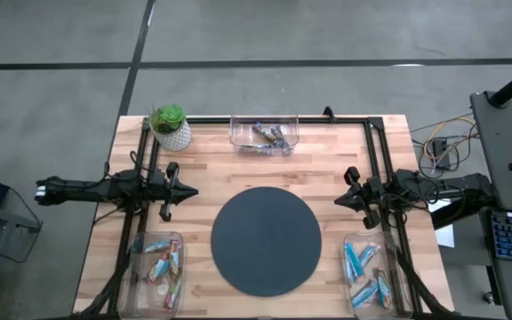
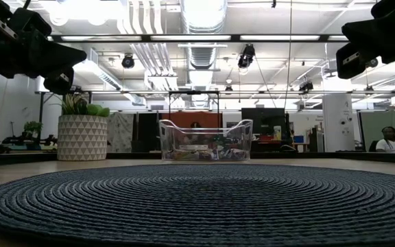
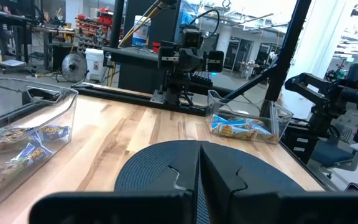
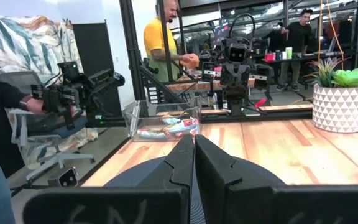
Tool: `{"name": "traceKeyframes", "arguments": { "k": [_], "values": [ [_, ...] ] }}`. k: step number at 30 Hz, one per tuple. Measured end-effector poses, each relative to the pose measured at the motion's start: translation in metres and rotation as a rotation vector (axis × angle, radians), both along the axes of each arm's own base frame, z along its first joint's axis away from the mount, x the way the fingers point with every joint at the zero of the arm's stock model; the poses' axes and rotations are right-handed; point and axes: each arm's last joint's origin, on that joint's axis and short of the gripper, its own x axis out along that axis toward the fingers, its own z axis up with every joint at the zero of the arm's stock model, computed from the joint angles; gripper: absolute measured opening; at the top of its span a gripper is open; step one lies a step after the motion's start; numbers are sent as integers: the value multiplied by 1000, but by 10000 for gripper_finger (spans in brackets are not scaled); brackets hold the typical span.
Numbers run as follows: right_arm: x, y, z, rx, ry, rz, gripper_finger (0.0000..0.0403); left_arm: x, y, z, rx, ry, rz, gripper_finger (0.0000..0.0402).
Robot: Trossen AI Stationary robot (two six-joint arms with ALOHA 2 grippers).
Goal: Pick and place Granola Bars by type
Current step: Return to Home Position
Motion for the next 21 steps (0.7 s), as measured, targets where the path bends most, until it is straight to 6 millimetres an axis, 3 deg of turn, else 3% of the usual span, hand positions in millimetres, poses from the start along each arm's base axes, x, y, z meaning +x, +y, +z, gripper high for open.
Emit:
{"name": "traceKeyframes", "arguments": {
  "k": [21],
  "values": [
    [0,0,0,-21,-5,-3,8,0,0,0,26,0,0,0]
  ]
}}
